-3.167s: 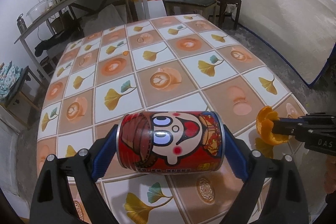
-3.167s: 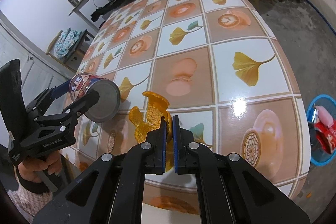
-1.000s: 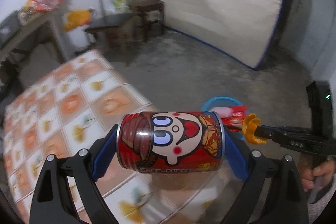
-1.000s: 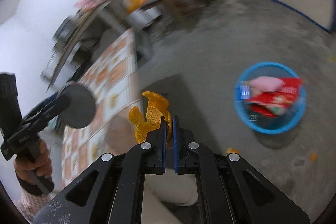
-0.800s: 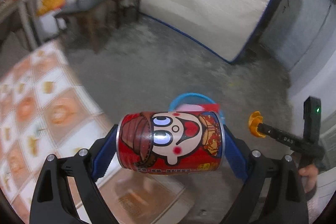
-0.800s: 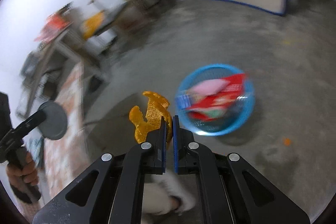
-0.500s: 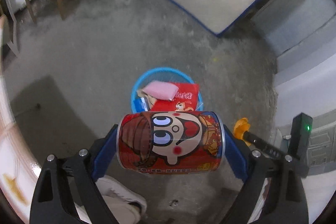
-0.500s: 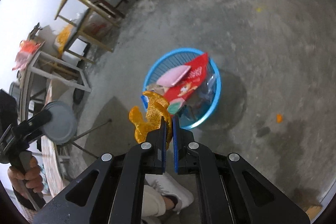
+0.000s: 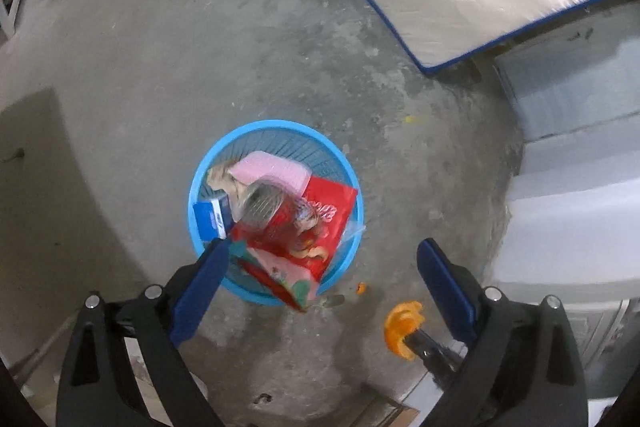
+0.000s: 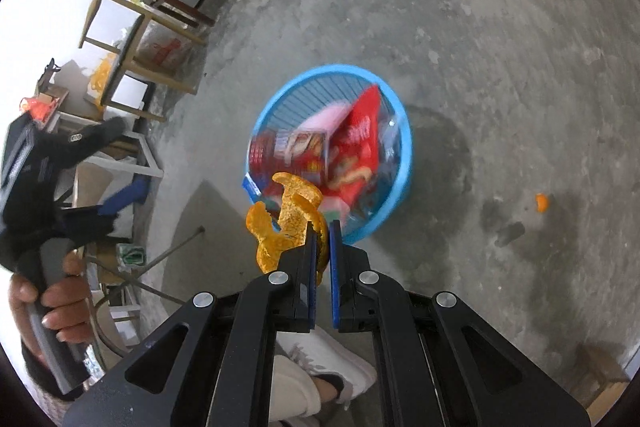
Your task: Collect trash
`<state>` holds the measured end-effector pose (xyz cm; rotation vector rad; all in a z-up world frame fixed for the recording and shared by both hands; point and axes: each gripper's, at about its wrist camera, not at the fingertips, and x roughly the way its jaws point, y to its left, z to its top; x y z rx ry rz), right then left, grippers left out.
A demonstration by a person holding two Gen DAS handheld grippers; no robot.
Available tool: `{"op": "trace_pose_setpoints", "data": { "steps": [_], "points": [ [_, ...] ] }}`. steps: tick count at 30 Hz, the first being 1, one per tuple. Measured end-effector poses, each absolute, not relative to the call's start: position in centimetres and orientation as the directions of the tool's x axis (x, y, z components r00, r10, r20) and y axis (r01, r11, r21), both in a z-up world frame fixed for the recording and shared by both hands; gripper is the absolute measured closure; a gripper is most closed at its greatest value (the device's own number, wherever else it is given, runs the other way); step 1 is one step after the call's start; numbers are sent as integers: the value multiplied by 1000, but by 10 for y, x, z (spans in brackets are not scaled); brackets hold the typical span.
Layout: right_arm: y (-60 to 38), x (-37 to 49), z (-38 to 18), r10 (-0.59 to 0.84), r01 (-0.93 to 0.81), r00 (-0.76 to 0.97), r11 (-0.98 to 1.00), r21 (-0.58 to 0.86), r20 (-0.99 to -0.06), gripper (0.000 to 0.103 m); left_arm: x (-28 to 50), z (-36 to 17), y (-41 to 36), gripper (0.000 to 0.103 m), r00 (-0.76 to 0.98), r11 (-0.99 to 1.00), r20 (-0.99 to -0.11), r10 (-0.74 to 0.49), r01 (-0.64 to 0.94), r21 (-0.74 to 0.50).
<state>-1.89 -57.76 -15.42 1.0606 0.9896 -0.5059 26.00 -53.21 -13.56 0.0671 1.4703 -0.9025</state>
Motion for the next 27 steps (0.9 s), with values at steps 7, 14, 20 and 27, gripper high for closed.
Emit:
{"op": "trace_pose_setpoints", "data": {
  "steps": [7, 14, 20, 27],
  "points": [
    [-573, -15, -169, 121, 769, 462, 439, 465, -879, 99, 247, -83, -482, 10, -87, 641, -849, -521, 618, -456],
    [-576, 7, -173, 126, 764, 429, 479, 434, -895, 99, 219, -2, -375, 10, 49, 616, -795, -605, 661, -428],
    [-587, 51, -172, 81, 749, 406, 541, 383, -910, 91, 178, 20, -273, 9, 220, 672, -773, -595, 664, -328],
    [-591, 63, -195, 24, 765, 325, 581, 278, -945, 61, 135, 4, -190, 9, 386, 798, -781, -491, 560, -225]
  ]
}}
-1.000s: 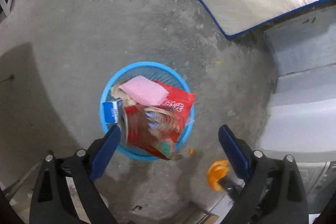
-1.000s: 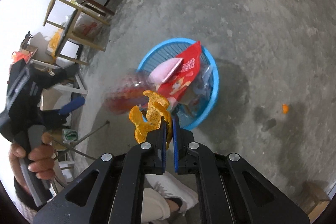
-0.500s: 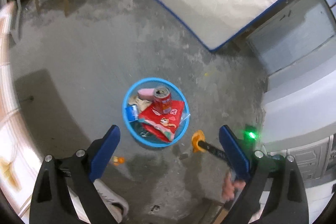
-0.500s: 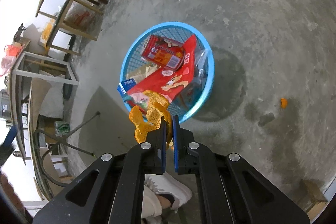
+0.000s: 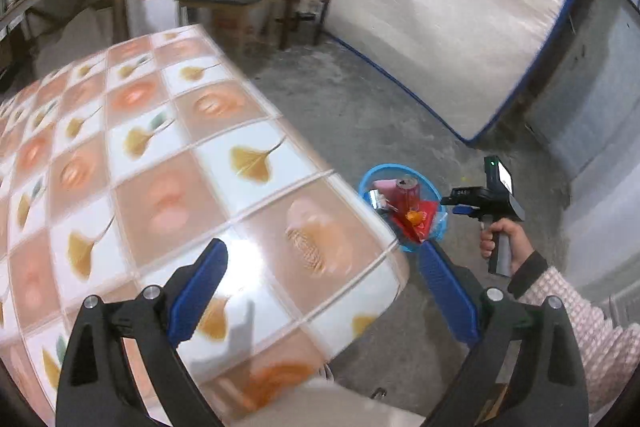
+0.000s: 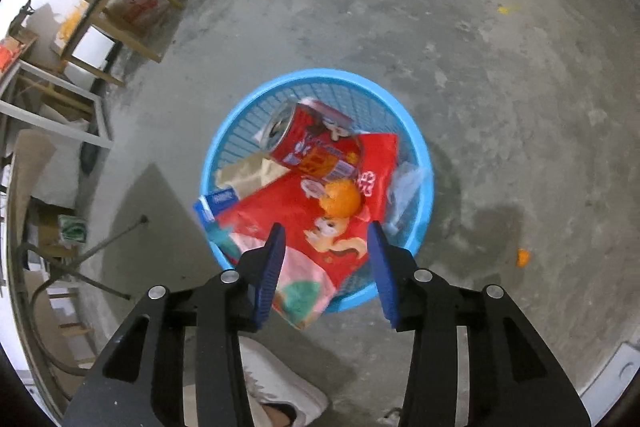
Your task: Collect trash
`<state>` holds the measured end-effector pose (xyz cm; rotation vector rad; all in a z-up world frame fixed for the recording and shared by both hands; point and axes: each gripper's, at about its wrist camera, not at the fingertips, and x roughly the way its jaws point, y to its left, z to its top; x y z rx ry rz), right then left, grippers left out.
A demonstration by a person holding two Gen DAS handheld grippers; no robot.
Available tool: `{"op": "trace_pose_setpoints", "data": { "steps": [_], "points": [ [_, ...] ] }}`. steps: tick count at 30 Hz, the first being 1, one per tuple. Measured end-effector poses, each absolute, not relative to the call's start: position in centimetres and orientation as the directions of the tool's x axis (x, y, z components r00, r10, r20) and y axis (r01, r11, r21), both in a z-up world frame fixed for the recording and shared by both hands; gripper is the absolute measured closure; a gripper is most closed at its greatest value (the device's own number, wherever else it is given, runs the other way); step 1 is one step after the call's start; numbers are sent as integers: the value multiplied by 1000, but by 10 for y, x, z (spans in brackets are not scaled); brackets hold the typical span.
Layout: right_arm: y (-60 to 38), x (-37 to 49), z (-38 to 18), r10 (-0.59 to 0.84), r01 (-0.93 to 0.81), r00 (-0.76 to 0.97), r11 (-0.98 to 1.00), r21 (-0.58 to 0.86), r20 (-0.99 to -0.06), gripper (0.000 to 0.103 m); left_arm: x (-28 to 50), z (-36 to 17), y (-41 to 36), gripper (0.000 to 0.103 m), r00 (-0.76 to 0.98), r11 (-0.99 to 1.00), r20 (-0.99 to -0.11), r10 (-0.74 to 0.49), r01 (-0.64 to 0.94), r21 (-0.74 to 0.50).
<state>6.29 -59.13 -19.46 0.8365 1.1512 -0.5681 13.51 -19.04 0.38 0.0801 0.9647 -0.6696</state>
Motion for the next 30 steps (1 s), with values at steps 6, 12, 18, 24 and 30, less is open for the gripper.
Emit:
{"op": "trace_pose_setpoints", "data": {
  "steps": [6, 12, 18, 24, 30],
  "points": [
    [-567, 27, -155, -18, 749, 398, 584, 313, -917, 61, 122, 7, -166, 9, 439, 815, -758, -483, 541, -207],
    [-491, -6, -67, -79, 612, 528, 726, 314, -846, 49, 108, 27, -145, 5, 525, 831, -685, -505, 510, -222],
    [-384, -28, 23, -105, 379, 708, 891, 251, -699, 15, 85, 44, -115, 6, 678, 915, -623, -390, 362, -178],
    [-309, -42, 64, -156, 275, 810, 953, 131, -566, 8, 68, 42, -97, 5, 718, 963, -646, -260, 240, -120],
    [-285, -31, 70, -134, 245, 836, 959, 142, -532, 8, 57, 54, -82, 6, 789, 993, -604, -110, 113, -33]
  ]
}}
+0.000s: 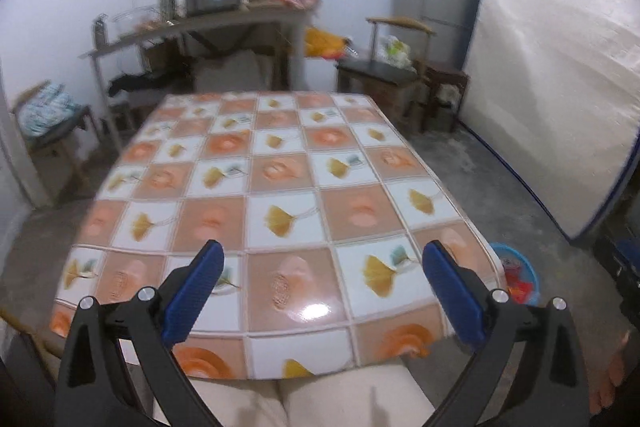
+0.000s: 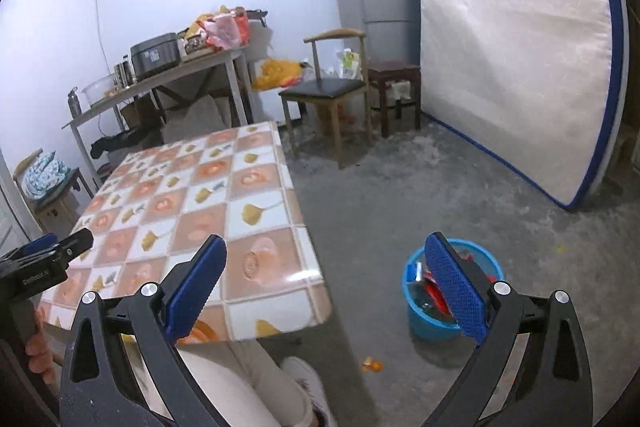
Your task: Collect trash
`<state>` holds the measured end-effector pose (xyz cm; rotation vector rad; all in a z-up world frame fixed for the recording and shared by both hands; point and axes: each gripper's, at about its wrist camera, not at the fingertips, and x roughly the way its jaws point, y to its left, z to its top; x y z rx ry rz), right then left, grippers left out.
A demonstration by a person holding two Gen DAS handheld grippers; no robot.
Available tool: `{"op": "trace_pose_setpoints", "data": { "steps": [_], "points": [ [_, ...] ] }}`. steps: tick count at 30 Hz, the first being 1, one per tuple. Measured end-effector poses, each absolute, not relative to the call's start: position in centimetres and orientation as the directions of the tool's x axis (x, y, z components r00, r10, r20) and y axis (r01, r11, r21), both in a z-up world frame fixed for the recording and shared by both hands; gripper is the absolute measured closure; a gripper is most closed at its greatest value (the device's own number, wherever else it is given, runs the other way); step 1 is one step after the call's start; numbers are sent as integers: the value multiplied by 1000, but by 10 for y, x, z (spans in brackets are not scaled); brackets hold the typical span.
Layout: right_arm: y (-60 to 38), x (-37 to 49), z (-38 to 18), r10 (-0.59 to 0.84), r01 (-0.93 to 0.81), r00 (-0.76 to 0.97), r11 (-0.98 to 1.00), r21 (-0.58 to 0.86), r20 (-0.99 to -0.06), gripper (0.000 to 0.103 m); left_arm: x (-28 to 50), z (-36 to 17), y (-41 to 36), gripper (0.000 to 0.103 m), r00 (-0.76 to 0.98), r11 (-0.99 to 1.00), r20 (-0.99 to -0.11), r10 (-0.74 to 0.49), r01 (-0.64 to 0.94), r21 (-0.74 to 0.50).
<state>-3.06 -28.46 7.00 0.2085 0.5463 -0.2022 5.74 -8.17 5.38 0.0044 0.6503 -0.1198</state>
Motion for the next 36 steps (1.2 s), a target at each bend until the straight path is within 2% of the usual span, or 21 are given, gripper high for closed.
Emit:
{"op": "trace_pose_setpoints", "data": {
  "steps": [3, 8, 15, 19, 27, 36],
  "points": [
    [-268, -27, 74, -154, 251, 841, 960, 123, -519, 8, 50, 65, -75, 6, 822, 994, -559, -110, 100, -48],
    [-238, -27, 77, -180, 217, 830, 976, 7, -528, 8, 44, 67, -82, 6, 835, 995, -542, -91, 98, -15],
    [-230, -26, 55, -204, 241, 717, 970, -37, -666, 8, 37, 38, -99, 6, 757, 988, -640, -130, 155, -18],
    [-232, -35, 43, -215, 264, 682, 964, -39, -699, 8, 36, 28, -106, 6, 732, 984, -667, -137, 180, -4],
    [-233, -49, 52, -271, 284, 692, 954, -93, -668, 8, 42, 16, -107, 6, 683, 978, -710, -173, 205, -41],
    [-236, -48, 50, -287, 289, 683, 951, -111, -672, 8, 42, 15, -112, 6, 666, 972, -720, -195, 232, -48]
  ]
}}
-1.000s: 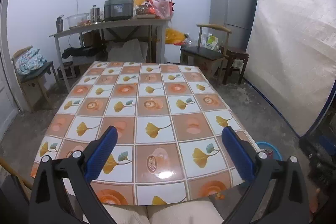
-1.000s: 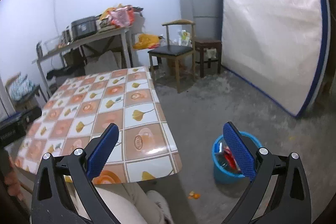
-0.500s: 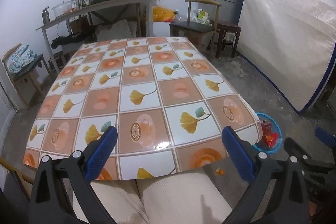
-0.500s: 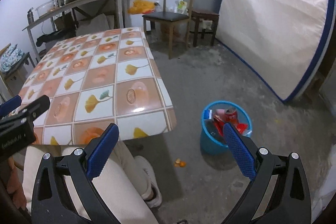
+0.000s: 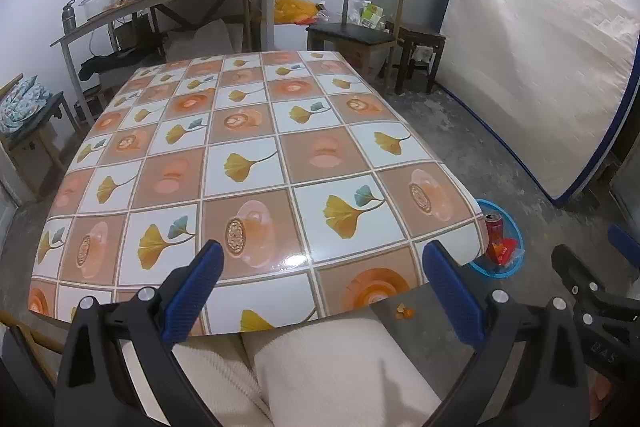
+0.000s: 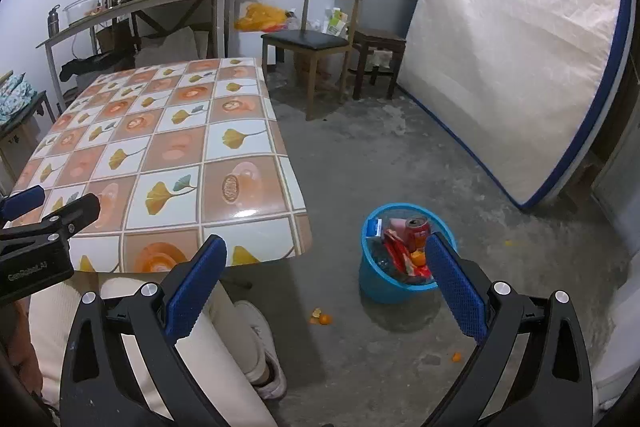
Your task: Collect trash
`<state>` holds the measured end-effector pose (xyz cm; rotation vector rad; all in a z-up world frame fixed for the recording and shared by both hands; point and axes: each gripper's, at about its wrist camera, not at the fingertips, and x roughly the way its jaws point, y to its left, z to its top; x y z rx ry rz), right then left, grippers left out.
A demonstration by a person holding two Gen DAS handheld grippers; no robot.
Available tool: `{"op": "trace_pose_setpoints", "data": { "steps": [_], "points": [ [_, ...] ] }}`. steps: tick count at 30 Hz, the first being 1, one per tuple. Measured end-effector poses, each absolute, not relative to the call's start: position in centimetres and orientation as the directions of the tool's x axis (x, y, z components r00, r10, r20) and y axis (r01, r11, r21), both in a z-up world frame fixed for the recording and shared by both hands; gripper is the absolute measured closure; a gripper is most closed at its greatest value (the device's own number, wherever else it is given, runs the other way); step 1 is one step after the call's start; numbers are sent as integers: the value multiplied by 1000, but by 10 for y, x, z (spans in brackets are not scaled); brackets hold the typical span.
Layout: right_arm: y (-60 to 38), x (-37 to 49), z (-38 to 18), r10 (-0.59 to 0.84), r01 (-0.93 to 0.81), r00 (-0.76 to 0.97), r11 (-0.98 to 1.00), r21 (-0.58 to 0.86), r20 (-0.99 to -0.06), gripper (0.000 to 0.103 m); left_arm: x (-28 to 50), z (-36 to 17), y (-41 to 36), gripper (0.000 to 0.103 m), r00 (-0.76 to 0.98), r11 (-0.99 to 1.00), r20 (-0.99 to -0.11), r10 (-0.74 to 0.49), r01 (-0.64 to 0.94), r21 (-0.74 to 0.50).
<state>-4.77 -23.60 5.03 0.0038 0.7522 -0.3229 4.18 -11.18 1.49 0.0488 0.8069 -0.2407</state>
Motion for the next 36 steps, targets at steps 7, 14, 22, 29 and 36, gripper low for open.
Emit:
{"op": "trace_pose_setpoints", "data": {
  "steps": [7, 14, 22, 29, 36],
  "points": [
    [-242, -48, 47, -283, 305, 677, 948, -90, -679, 8, 42, 13, -114, 6, 649, 967, -732, -207, 247, -54],
    [-243, -47, 46, -286, 307, 677, 947, -92, -678, 8, 44, 11, -113, 6, 642, 971, -743, -189, 236, -43],
    [-247, -47, 44, -277, 308, 673, 948, -81, -686, 8, 45, 9, -115, 6, 636, 973, -753, -168, 228, -24],
    [-249, -46, 44, -279, 310, 670, 947, -82, -688, 8, 45, 9, -114, 6, 639, 975, -752, -158, 223, -16],
    [-250, -45, 44, -278, 310, 670, 947, -81, -689, 8, 46, 11, -111, 6, 643, 978, -752, -147, 209, -12]
  ]
}}
